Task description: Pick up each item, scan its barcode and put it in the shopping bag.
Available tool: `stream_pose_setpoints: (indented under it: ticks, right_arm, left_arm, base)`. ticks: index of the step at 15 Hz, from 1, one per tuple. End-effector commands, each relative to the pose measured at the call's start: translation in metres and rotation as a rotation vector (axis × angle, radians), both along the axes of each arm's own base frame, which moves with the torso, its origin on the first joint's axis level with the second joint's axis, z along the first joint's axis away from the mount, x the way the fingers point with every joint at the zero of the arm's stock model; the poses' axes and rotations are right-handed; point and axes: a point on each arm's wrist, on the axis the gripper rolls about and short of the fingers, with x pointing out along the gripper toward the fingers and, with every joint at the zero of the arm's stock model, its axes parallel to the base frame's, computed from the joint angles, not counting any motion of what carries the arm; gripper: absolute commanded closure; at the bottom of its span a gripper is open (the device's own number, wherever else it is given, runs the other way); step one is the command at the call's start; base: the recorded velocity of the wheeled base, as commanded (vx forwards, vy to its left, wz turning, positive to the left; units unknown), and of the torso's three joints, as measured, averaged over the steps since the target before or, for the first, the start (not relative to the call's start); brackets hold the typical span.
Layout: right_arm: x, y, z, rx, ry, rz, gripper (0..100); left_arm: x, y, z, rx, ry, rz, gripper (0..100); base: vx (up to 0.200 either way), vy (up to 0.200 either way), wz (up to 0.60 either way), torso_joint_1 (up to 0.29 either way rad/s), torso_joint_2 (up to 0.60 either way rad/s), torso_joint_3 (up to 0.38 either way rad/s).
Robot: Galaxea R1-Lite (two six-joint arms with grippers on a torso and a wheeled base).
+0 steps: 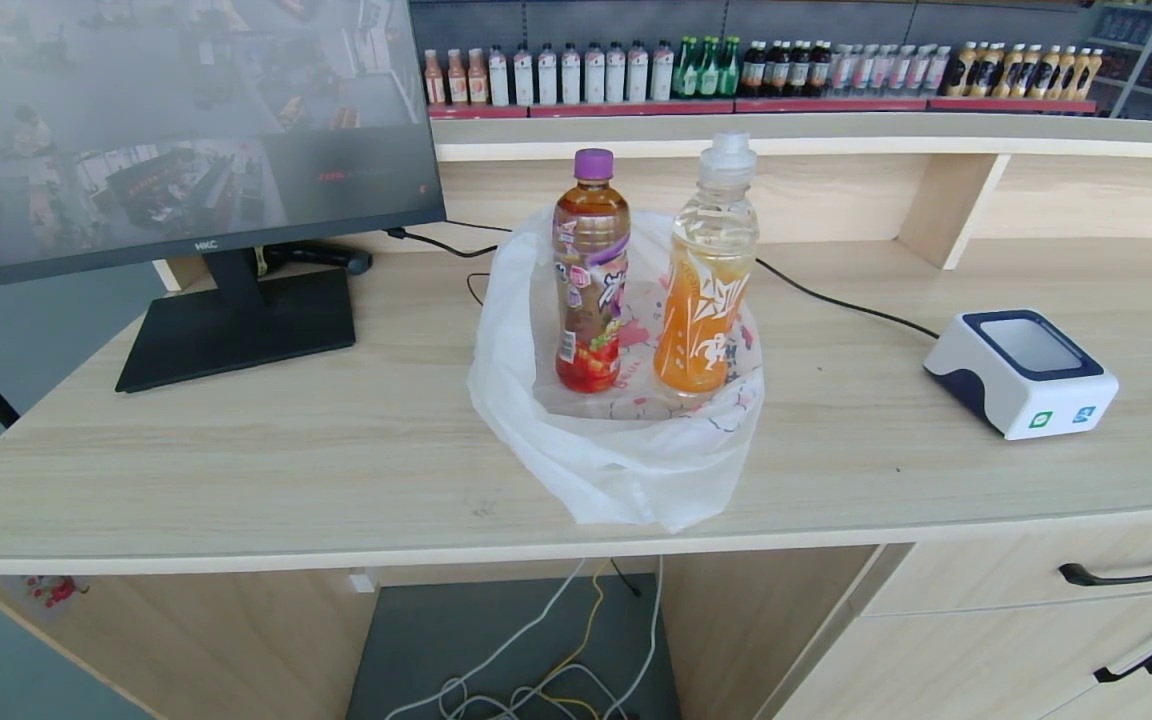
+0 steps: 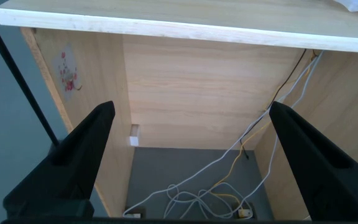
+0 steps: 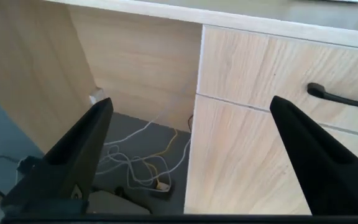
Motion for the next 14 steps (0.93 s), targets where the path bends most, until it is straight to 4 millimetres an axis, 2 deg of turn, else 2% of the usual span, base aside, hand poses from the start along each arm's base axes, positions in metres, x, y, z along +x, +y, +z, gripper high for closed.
stream_pose_setpoints:
  ticks: [1, 2, 5, 7, 14]
  right_arm:
    - [0.003, 0.002, 0.000, 0.000, 0.046, -0.071, 0]
    - [0.006, 0.004, 0.001, -0.013, 0.089, -0.102, 0]
    - [0.012, 0.008, 0.002, -0.019, 0.177, -0.347, 0]
    - [-0.002, 0.008, -0.001, 0.024, 0.000, -0.355, 0]
    - [-0.002, 0.008, -0.001, 0.043, 0.003, -0.350, 0]
  left_arm:
    - [0.000, 0.000, 0.000, -0.001, 0.000, 0.001, 0]
    - [0.000, 0.000, 0.000, -0.001, 0.000, 0.001, 0]
    - [0.000, 0.000, 0.000, -0.002, 0.000, 0.000, 0]
    - [0.000, 0.000, 0.000, -0.001, 0.000, 0.001, 0]
    - [0.000, 0.000, 0.000, -0.001, 0.000, 0.001, 0]
  base:
    - [0.000, 0.000, 0.00, 0.000, 0.00, 0.000]
    - [0.000, 0.000, 0.00, 0.000, 0.00, 0.000]
    - [0.000, 0.000, 0.00, 0.000, 0.00, 0.000]
    - [0.000, 0.000, 0.00, 0.000, 0.00, 0.000]
    - [-0.029, 0.000, 0.00, 0.000, 0.00, 0.000]
